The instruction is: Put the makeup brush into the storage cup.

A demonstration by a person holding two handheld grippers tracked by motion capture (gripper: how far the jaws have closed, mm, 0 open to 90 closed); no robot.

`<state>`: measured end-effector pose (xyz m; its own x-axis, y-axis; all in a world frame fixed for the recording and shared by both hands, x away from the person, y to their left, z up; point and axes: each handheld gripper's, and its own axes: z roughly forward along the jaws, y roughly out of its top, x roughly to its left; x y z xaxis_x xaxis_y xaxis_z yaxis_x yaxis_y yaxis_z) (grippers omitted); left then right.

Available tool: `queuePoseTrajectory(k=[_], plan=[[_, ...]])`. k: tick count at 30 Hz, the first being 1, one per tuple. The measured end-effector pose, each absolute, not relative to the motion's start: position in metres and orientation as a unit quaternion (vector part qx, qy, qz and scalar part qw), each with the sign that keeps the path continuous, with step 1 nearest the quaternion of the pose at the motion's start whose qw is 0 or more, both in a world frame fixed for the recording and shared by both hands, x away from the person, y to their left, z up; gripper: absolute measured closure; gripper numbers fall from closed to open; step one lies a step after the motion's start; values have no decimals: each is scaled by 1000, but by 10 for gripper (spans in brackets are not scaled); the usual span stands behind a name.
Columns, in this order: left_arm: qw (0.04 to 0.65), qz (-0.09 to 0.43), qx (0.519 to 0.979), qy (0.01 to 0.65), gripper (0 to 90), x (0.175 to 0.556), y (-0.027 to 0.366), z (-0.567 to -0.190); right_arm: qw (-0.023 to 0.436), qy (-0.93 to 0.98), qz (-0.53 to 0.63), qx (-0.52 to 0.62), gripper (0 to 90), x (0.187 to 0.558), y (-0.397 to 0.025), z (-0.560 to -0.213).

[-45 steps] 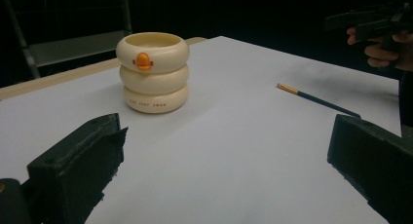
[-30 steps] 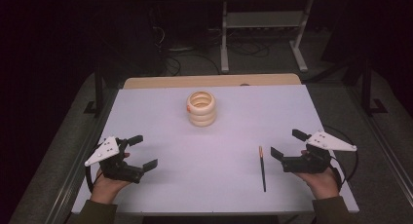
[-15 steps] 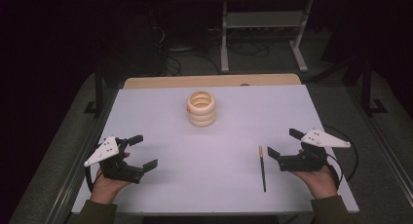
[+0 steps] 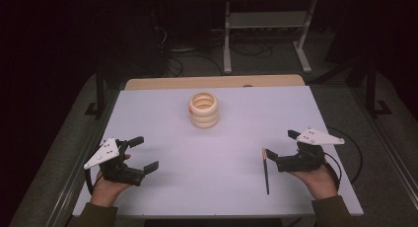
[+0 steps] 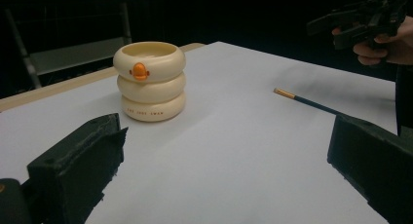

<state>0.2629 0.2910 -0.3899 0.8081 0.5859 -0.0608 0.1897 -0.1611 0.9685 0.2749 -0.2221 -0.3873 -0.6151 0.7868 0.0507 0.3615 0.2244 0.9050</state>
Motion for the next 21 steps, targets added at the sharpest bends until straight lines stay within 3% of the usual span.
queuePoseTrajectory(k=[21], plan=[[592,166,744,261,0,263,292,-390,192,782,451,385,0,294,-201,-380]])
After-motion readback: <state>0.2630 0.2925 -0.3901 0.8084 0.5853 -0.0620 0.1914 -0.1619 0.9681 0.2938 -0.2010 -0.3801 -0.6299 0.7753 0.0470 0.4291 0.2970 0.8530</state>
